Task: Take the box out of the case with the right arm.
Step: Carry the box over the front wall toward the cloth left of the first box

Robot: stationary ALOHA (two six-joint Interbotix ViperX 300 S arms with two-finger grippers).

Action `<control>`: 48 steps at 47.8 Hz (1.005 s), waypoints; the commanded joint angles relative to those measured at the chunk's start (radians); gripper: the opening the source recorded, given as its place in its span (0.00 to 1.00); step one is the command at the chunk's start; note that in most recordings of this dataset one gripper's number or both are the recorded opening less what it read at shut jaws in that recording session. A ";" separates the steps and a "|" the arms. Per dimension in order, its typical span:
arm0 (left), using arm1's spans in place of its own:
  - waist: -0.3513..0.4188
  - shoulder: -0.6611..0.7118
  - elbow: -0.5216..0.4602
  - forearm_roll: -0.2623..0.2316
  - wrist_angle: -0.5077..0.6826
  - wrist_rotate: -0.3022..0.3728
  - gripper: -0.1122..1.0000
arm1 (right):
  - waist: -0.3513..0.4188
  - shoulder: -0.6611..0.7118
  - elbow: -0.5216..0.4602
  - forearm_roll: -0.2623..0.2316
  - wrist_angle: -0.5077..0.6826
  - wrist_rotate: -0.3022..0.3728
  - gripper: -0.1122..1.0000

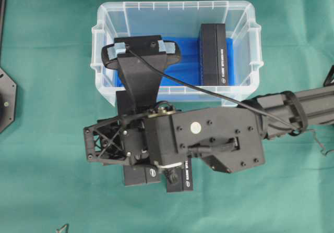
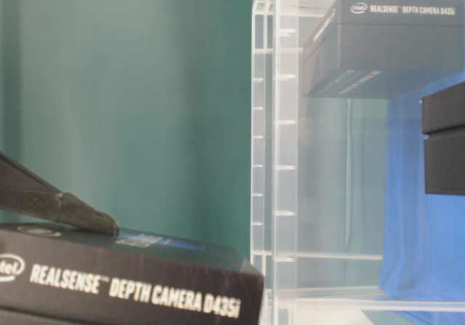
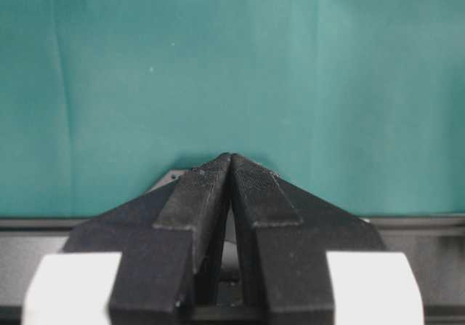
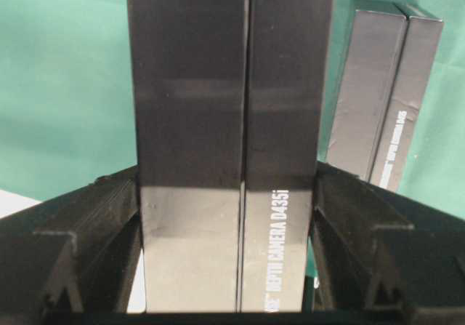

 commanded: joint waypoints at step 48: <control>0.000 0.006 -0.015 0.002 -0.006 0.000 0.10 | -0.025 0.091 0.100 0.156 -0.126 0.011 0.71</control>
